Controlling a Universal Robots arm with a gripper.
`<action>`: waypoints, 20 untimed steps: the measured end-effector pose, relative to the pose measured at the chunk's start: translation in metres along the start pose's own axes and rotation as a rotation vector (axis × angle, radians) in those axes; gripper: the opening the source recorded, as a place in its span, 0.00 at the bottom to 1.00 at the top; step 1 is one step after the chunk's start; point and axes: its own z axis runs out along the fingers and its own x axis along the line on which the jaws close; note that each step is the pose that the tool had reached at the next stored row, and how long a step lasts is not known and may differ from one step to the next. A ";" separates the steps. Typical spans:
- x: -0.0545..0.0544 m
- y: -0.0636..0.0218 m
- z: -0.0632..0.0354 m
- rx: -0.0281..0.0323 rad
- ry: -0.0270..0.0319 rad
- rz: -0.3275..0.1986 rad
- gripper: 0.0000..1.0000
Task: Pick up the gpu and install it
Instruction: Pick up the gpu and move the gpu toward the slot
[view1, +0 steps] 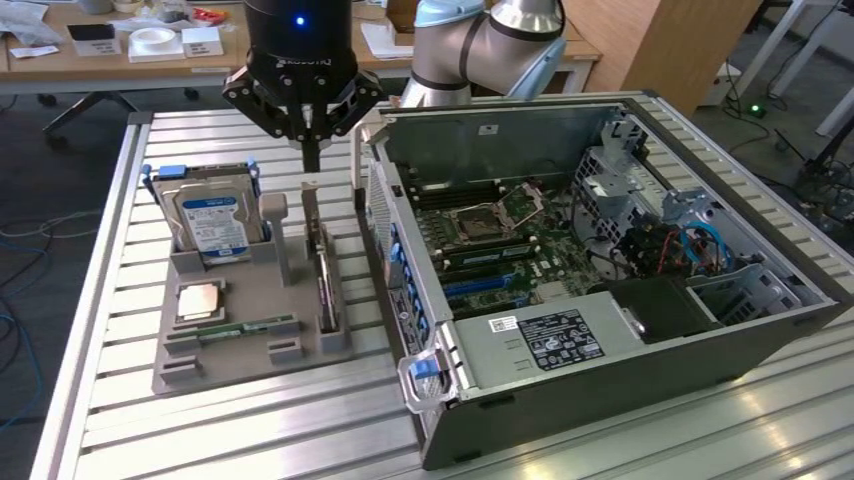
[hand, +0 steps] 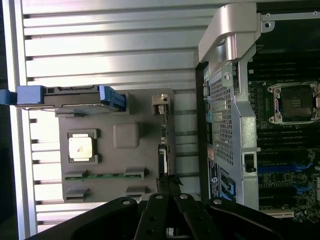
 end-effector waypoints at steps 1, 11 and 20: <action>0.000 0.0000 0.0000 -0.0001 -0.0001 0.000 0.11; 0.000 0.0000 0.0000 0.0000 -0.0001 0.000 0.17; 0.000 0.0000 0.0000 -0.0001 0.0000 0.000 0.36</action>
